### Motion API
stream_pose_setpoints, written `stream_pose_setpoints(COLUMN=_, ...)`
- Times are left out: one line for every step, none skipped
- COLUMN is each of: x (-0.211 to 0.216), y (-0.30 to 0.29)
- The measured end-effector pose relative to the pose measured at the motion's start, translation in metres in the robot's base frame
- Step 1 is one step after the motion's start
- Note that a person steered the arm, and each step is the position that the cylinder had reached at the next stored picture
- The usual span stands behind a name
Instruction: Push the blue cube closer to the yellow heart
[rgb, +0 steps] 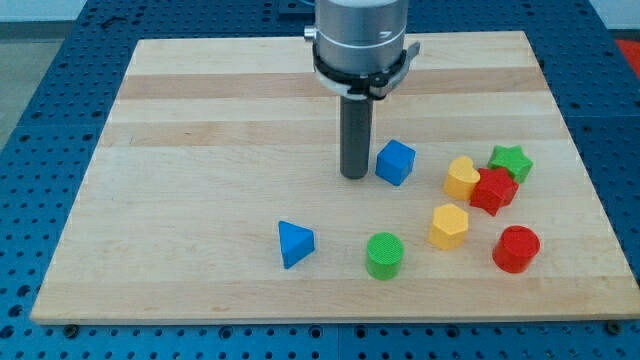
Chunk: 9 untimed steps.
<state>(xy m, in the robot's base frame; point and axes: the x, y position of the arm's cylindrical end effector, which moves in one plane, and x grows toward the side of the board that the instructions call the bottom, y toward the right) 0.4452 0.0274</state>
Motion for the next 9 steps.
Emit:
stream_pose_setpoints(x=-0.021, y=0.020)
stream_pose_setpoints(x=-0.028, y=0.047)
stream_pose_setpoints(x=-0.028, y=0.036)
stream_pose_setpoints(x=-0.021, y=0.003)
stream_pose_setpoints(x=0.010, y=-0.008)
stream_pose_setpoints(x=0.022, y=-0.003)
stream_pose_setpoints(x=0.016, y=0.017)
stream_pose_setpoints(x=0.002, y=0.036)
stream_pose_setpoints(x=-0.004, y=0.057)
